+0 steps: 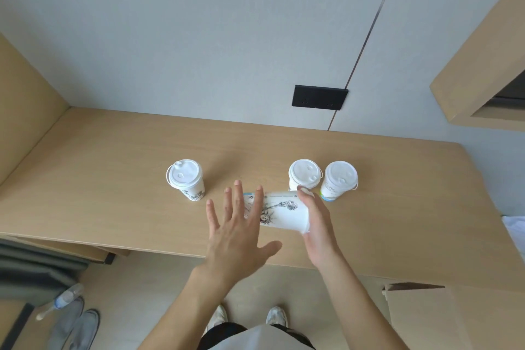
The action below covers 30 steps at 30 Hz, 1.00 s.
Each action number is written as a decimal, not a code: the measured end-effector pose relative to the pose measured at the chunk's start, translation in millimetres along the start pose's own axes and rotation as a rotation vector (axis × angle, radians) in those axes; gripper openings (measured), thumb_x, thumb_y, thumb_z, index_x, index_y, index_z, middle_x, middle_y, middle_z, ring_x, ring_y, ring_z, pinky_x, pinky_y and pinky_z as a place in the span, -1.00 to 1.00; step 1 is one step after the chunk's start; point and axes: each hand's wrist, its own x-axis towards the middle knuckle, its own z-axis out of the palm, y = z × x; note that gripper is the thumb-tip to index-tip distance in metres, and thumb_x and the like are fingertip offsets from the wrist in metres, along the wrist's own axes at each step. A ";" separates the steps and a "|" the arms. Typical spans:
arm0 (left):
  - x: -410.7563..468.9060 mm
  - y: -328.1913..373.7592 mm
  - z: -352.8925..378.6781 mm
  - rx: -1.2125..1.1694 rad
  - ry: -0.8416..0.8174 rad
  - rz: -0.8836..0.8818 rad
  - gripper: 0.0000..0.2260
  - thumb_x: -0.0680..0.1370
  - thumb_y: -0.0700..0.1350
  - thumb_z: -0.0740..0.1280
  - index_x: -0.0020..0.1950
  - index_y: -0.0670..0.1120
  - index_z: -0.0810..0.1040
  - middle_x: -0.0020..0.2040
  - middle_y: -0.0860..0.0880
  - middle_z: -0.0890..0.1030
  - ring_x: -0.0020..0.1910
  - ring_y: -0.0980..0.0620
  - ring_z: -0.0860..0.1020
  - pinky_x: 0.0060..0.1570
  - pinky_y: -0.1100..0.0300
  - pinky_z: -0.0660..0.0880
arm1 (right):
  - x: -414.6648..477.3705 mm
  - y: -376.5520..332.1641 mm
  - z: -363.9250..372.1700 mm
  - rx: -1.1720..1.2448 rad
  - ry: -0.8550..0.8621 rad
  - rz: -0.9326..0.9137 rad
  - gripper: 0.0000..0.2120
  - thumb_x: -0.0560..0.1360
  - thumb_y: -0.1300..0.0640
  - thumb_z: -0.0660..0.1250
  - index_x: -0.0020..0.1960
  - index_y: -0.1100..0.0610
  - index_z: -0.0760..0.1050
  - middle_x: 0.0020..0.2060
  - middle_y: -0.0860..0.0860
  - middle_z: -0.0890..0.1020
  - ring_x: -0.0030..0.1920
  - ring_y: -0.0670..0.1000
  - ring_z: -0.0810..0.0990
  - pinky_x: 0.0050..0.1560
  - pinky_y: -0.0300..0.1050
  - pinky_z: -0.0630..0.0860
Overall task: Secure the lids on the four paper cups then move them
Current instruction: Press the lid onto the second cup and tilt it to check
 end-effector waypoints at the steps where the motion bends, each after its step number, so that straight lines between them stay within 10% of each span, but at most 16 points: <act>1: 2.3 -0.6 2.9 -0.007 -0.010 -0.005 -0.01 0.53 0.43 0.20 0.63 0.08 -0.41 0.63 -0.15 -0.43 0.63 -0.22 -0.35 0.55 -0.36 -0.25 | 1.3 -4.7 0.9 -0.097 -0.012 -0.066 -0.65 0.47 -0.15 0.47 0.24 -0.16 0.58 0.26 -0.22 0.63 0.34 -0.16 0.55 0.33 -0.05 0.44; 6: 29.8 -8.4 20.9 -0.100 -0.017 -0.014 0.08 0.50 0.42 0.27 0.63 -0.01 -0.43 0.64 -0.06 -0.43 0.63 -0.18 -0.37 0.56 -0.35 -0.24 | 21.3 -18.6 23.4 -0.517 -0.081 -0.320 -0.44 0.47 -0.12 0.55 0.42 -0.16 0.46 0.29 -0.29 0.50 0.23 -0.47 0.39 0.16 -0.41 0.31; 14: 105.3 -54.5 46.4 -0.119 -0.226 -0.098 0.15 0.49 0.38 0.34 0.58 -0.05 -0.51 0.61 -0.14 -0.47 0.58 -0.29 -0.45 0.57 -0.32 -0.22 | 84.2 -9.2 89.8 -1.018 -0.005 -0.458 -0.35 0.46 -0.15 0.51 0.49 -0.07 0.40 0.39 -0.03 0.44 0.43 0.05 0.36 0.36 -0.08 0.35; 30: 163.0 -119.2 90.8 -0.108 -0.423 -0.093 0.06 0.54 0.33 0.31 0.64 -0.09 -0.39 0.62 -0.18 -0.45 0.59 -0.29 -0.43 0.59 -0.27 -0.24 | 140.2 47.0 144.9 -1.261 0.107 -0.448 -0.39 0.43 -0.18 0.43 0.43 0.01 0.48 0.29 0.03 0.52 0.31 0.13 0.49 0.24 0.08 0.50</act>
